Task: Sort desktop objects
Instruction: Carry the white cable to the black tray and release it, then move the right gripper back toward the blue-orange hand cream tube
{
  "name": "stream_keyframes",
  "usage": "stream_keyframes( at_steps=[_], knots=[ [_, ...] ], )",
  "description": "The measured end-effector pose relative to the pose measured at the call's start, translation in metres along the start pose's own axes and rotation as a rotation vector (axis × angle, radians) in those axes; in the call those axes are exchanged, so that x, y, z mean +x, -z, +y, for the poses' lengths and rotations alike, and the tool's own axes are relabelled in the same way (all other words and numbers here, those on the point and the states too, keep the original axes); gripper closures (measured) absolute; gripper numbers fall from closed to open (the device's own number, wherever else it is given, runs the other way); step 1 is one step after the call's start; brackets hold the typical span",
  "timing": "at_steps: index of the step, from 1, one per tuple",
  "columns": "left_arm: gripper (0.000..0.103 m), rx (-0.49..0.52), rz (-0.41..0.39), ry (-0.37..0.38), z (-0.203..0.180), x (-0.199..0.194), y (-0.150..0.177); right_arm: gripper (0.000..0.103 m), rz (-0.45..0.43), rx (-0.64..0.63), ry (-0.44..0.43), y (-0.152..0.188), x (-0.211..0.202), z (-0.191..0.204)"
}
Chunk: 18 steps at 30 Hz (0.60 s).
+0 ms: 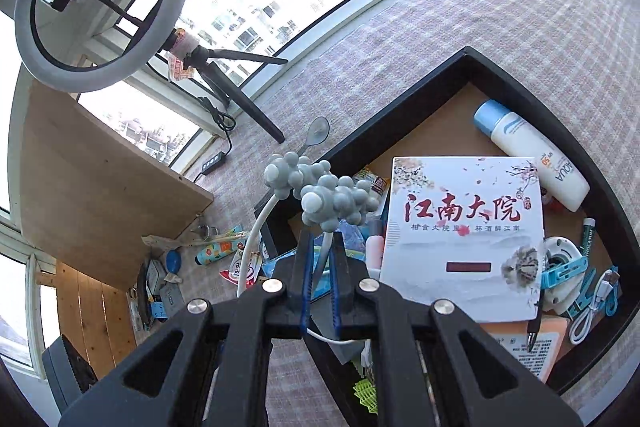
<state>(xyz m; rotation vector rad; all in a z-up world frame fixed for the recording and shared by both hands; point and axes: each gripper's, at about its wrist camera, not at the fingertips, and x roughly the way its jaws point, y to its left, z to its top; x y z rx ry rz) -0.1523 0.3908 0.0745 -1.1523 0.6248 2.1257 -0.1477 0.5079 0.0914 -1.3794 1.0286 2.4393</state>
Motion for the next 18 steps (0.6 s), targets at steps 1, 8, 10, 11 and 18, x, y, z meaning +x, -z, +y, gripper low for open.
stream_keyframes(
  at_steps=[1, 8, 10, 11, 18],
  knots=[
    [0.085, 0.017, -0.001, 0.003, -0.003, 0.005, -0.011, 0.095, -0.008, 0.012, 0.002, -0.007, -0.002, -0.008],
    [0.084, 0.096, -0.009, 0.006, -0.015, 0.026, -0.055, 0.095, -0.050, 0.069, 0.030, -0.046, -0.008, -0.047],
    [0.080, 0.100, -0.015, -0.021, -0.016, 0.031, -0.066, 0.094, -0.070, 0.087, 0.024, -0.055, -0.010, -0.054],
    [0.073, 0.092, -0.015, -0.034, -0.015, 0.033, -0.071, 0.093, -0.082, 0.094, 0.020, -0.059, -0.012, -0.057],
    [0.057, 0.034, -0.051, -0.037, 0.014, 0.019, -0.079, 0.067, -0.119, 0.117, 0.070, -0.066, -0.022, -0.068]
  ],
)
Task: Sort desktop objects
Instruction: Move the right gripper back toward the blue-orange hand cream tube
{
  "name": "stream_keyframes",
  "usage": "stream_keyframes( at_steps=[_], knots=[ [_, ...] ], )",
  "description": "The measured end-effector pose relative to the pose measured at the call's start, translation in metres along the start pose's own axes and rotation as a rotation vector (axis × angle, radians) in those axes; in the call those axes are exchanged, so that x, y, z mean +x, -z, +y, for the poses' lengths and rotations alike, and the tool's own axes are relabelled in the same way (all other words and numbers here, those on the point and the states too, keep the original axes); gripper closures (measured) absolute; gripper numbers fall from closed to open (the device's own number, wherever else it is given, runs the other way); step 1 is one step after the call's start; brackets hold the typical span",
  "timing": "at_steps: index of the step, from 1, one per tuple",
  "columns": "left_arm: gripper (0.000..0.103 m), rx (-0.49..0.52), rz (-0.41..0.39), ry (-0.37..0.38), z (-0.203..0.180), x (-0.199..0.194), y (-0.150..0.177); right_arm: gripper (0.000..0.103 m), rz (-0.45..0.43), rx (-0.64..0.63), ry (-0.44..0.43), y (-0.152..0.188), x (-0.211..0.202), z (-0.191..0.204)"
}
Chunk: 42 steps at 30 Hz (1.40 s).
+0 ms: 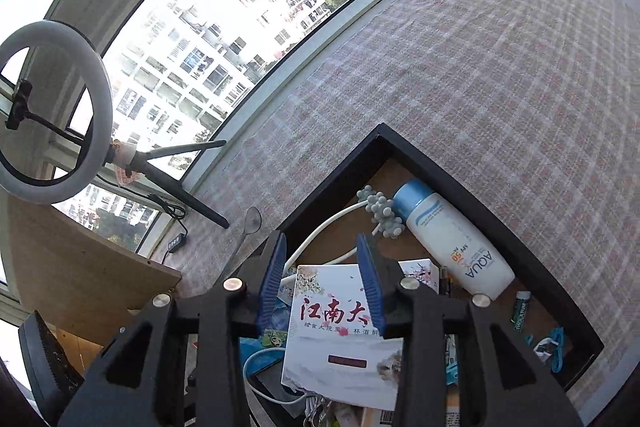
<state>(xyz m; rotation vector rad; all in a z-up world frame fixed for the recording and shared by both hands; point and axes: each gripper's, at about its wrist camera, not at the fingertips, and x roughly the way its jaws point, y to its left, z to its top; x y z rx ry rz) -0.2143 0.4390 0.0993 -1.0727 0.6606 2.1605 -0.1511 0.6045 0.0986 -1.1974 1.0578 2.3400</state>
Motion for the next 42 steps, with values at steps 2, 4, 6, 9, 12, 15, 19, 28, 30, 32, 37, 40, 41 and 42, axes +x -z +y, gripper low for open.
stream_keyframes(
  at_steps=[2, 4, 6, 9, 12, 15, 19, 28, 30, 32, 37, 40, 41, 42],
  knots=[
    [0.057, -0.028, -0.001, -0.006, 0.012, -0.003, 0.006, 0.067, 0.003, -0.003, -0.010, 0.002, -0.001, 0.001],
    [0.057, -0.066, 0.011, -0.010, 0.028, -0.007, 0.017, 0.067, 0.016, -0.019, -0.016, 0.004, 0.001, 0.004],
    [0.057, -0.092, 0.016, -0.023, 0.038, -0.011, 0.028, 0.067, 0.017, -0.041, -0.011, 0.007, -0.001, 0.010],
    [0.057, -0.132, 0.026, -0.041, 0.053, -0.020, 0.041, 0.067, 0.025, -0.069, -0.015, 0.012, -0.001, 0.020],
    [0.057, -0.164, 0.040, -0.063, 0.064, -0.030, 0.058, 0.067, 0.037, -0.105, -0.020, 0.019, 0.000, 0.034],
    [0.057, -0.215, 0.054, -0.097, 0.084, -0.039, 0.078, 0.067, 0.045, -0.150, -0.029, 0.027, 0.000, 0.051],
    [0.058, -0.291, 0.073, -0.141, 0.117, -0.052, 0.110, 0.067, 0.064, -0.229, -0.040, 0.041, 0.002, 0.077],
    [0.058, -0.438, 0.119, -0.232, 0.171, -0.080, 0.188, 0.067, 0.133, -0.344, -0.085, 0.072, 0.023, 0.128],
    [0.058, -0.455, 0.126, -0.251, 0.178, -0.086, 0.203, 0.067, 0.151, -0.351, -0.089, 0.076, 0.029, 0.136],
    [0.058, -0.476, 0.128, -0.268, 0.185, -0.094, 0.216, 0.067, 0.174, -0.363, -0.095, 0.082, 0.037, 0.144],
    [0.058, -0.559, 0.144, -0.303, 0.209, -0.114, 0.253, 0.067, 0.211, -0.436, -0.112, 0.102, 0.051, 0.170],
    [0.058, -0.605, 0.163, -0.326, 0.227, -0.125, 0.278, 0.067, 0.229, -0.488, -0.118, 0.118, 0.058, 0.187],
    [0.058, -0.618, 0.169, -0.337, 0.232, -0.128, 0.285, 0.067, 0.239, -0.504, -0.121, 0.123, 0.060, 0.192],
    [0.058, -0.634, 0.172, -0.346, 0.238, -0.132, 0.294, 0.067, 0.247, -0.519, -0.126, 0.128, 0.062, 0.197]
  ],
)
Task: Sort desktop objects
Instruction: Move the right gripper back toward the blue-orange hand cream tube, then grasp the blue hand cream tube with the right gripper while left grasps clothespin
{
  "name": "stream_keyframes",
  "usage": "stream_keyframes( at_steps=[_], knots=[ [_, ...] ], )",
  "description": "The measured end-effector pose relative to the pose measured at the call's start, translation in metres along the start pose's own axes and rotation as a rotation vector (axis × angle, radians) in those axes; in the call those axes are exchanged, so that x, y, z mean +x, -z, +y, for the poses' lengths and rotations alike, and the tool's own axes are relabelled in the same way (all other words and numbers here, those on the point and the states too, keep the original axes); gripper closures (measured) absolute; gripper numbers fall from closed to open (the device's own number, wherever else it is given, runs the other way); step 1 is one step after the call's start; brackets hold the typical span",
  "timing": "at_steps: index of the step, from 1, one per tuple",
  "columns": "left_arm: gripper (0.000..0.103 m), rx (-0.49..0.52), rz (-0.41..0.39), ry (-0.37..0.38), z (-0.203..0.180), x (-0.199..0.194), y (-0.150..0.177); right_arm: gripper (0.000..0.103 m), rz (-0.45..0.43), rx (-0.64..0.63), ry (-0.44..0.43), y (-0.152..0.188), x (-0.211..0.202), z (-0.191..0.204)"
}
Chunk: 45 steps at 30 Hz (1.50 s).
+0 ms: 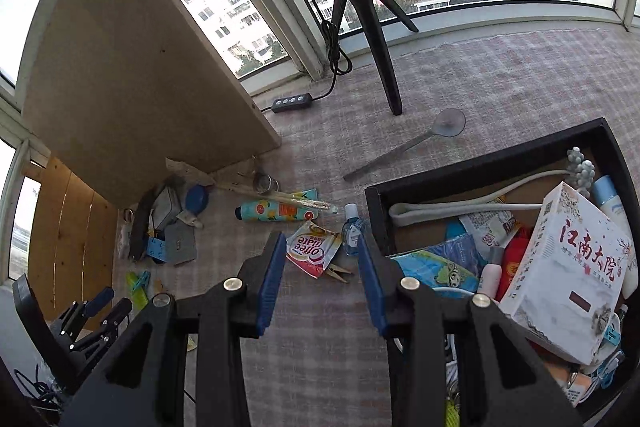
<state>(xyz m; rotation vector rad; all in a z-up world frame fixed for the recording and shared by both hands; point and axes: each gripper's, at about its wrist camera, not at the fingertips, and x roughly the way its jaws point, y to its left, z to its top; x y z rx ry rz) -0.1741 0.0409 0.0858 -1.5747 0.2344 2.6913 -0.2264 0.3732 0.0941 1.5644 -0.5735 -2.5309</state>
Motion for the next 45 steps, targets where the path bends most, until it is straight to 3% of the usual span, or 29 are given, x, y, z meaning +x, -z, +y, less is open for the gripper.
stream_keyframes(
  at_steps=[12, 29, 38, 45],
  knots=[
    [0.059, -0.274, 0.068, -0.074, 0.109, 0.011, 0.040, 0.067, 0.070, -0.193, -0.007, 0.010, 0.044, 0.064],
    [0.059, -0.396, 0.213, -0.017, 0.076, 0.080, 0.028, 0.067, 0.284, -0.534, -0.028, -0.006, 0.145, 0.107],
    [0.059, -0.431, 0.287, -0.028, 0.070, 0.105, 0.023, 0.066, 0.299, -0.663, 0.034, -0.013, 0.185, 0.117],
    [0.059, -0.447, 0.302, -0.029, 0.072, 0.112, 0.017, 0.059, 0.311, -0.705, 0.014, -0.022, 0.197, 0.118]
  ],
)
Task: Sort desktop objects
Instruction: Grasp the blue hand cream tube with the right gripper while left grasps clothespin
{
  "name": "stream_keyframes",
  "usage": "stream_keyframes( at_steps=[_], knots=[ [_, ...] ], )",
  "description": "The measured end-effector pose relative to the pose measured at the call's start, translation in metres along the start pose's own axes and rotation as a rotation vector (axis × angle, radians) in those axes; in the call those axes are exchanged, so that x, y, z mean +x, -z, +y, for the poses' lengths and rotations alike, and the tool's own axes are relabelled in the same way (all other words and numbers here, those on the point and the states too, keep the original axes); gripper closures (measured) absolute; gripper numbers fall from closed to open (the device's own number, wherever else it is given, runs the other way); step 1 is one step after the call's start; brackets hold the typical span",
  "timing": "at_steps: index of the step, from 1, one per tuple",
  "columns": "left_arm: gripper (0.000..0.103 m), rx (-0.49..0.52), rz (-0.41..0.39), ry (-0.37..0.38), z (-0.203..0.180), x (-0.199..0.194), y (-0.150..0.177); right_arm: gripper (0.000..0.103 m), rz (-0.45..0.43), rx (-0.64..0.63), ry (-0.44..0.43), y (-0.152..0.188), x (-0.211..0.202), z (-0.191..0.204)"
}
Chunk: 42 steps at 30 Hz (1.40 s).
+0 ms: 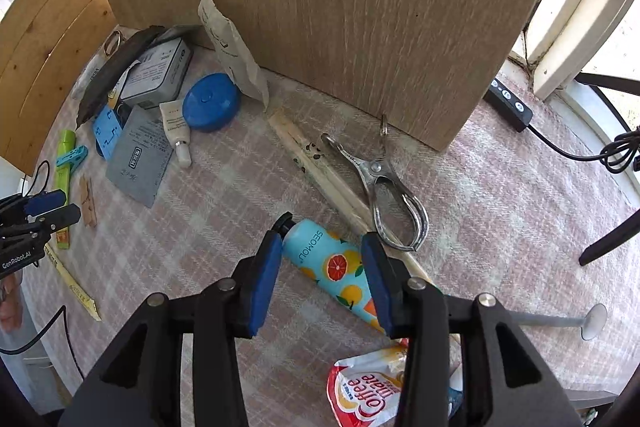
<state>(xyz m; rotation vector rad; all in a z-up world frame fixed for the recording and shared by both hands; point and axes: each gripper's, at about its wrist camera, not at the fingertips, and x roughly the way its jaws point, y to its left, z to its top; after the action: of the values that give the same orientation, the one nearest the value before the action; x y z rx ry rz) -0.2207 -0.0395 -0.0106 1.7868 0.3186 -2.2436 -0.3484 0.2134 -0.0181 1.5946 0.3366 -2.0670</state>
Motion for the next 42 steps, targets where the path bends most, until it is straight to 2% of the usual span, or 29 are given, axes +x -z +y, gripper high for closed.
stream_keyframes(
  at_steps=[4, 15, 23, 30, 33, 36, 38, 39, 41, 42],
  knots=[
    [0.059, -0.006, 0.010, 0.003, 0.001, 0.003, -0.002, 0.058, 0.010, -0.020, -0.003, 0.000, 0.002, 0.003],
    [0.059, -0.023, 0.034, -0.002, 0.002, 0.014, -0.011, 0.055, 0.096, 0.013, -0.128, 0.007, 0.007, 0.001],
    [0.059, -0.049, 0.048, 0.030, 0.012, 0.018, -0.015, 0.055, 0.089, -0.066, -0.123, 0.012, -0.006, 0.013],
    [0.059, -0.054, 0.052, 0.033, 0.018, 0.018, -0.021, 0.055, 0.118, -0.182, -0.038, 0.019, -0.002, 0.028],
    [0.059, -0.051, 0.049, 0.026, 0.020, 0.018, -0.023, 0.055, 0.132, -0.169, 0.018, 0.020, 0.007, 0.029],
    [0.060, -0.051, 0.050, 0.017, 0.023, 0.018, -0.025, 0.056, 0.112, -0.124, 0.024, 0.019, 0.006, 0.028],
    [0.068, -0.049, 0.043, 0.001, 0.025, 0.017, -0.026, 0.060, 0.104, -0.107, 0.039, 0.019, 0.006, 0.029],
    [0.069, -0.046, 0.036, -0.009, 0.026, 0.016, -0.026, 0.066, 0.099, -0.093, 0.040, 0.019, 0.005, 0.029],
    [0.082, -0.050, 0.019, -0.018, 0.032, 0.014, -0.026, 0.073, 0.091, -0.049, 0.016, 0.018, 0.004, 0.028],
    [0.086, -0.058, 0.016, -0.018, 0.035, 0.014, -0.026, 0.075, 0.090, -0.021, -0.010, 0.017, 0.004, 0.027]
  ],
)
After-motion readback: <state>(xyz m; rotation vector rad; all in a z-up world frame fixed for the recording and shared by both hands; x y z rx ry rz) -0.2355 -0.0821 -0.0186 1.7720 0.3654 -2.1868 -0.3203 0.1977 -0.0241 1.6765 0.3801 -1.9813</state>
